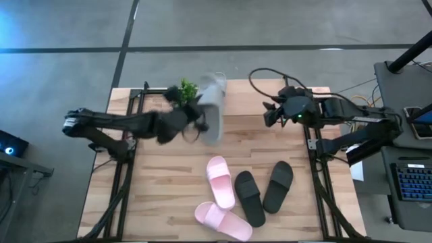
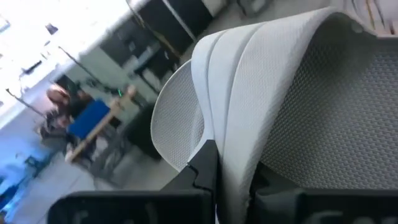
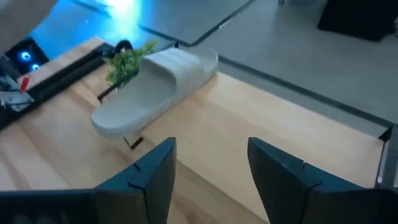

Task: Pick and place slides into the shelf
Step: Put the gray slides on the shelf

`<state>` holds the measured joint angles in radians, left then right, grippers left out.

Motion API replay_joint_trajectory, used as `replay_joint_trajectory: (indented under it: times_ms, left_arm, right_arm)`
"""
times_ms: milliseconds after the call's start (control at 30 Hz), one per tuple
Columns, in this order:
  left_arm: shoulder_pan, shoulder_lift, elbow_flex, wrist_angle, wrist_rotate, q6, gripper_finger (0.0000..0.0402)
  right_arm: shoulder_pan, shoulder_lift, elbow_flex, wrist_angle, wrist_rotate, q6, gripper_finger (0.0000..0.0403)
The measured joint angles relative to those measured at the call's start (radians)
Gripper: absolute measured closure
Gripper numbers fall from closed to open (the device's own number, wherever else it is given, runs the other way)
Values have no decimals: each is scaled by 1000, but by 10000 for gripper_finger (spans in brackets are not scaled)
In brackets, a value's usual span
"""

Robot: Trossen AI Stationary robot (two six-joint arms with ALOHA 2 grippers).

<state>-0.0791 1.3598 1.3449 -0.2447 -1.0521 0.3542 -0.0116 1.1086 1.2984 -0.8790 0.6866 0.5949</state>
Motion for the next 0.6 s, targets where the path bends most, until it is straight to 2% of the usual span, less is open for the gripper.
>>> replay_joint_trajectory:
  times_ms: [67, 133, 267, 433, 600]
  left_arm:
    - [69, 35, 4, 180, 23, 130, 401]
    - [131, 81, 27, 239, 70, 198, 401]
    - [211, 194, 116, 155, 213, 205, 401]
    - [272, 370, 260, 142, 268, 256, 402]
    - [331, 534, 472, 85, 271, 306, 402]
  right_arm:
    - [3, -20, 0, 1, 19, 1, 211]
    - [3, -42, 0, 1, 38, 10, 211]
    - [3, -85, 0, 1, 50, 26, 211]
    - [3, -118, 0, -4, 59, 26, 211]
    - [3, -121, 0, -9, 59, 27, 211]
